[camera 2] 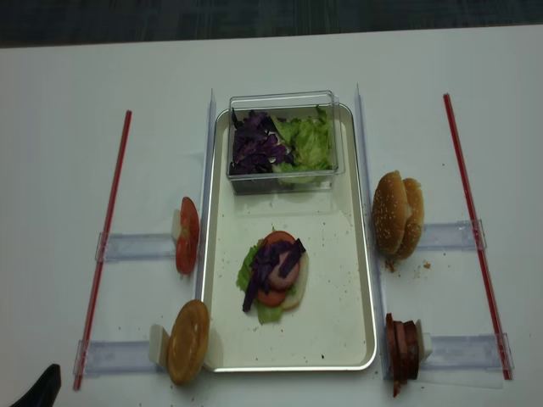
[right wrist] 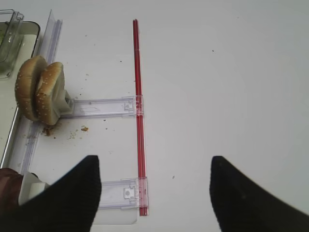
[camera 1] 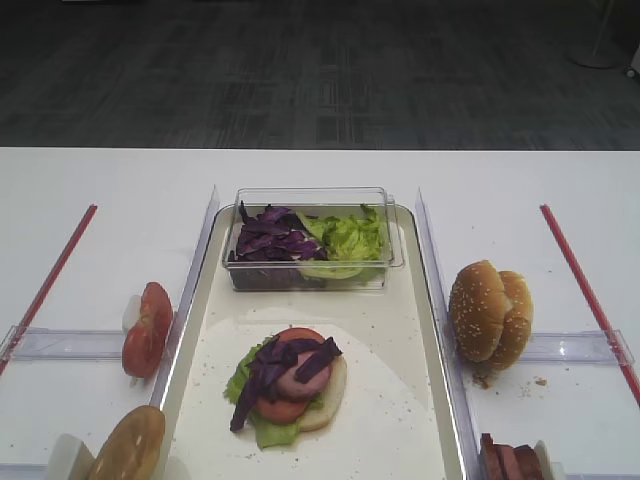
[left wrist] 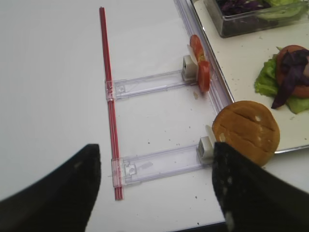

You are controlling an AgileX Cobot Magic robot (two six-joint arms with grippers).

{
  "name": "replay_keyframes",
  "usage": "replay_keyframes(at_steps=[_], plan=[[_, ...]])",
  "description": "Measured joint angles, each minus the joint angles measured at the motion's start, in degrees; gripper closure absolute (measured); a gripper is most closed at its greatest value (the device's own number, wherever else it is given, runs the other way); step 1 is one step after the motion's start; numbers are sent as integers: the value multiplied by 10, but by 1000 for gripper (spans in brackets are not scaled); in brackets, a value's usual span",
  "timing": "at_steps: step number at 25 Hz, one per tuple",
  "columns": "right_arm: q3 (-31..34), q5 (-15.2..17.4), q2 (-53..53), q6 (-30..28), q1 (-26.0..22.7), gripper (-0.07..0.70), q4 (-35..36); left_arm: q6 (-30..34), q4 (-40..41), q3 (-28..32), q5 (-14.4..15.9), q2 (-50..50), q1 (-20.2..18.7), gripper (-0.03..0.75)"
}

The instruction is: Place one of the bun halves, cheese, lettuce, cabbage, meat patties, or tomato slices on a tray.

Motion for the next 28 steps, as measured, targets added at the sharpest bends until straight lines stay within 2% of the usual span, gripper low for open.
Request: replay_keyframes(at_steps=[28], plan=[[0, 0, 0, 0, 0, 123, 0, 0, 0, 0, 0, 0, 0, 263]])
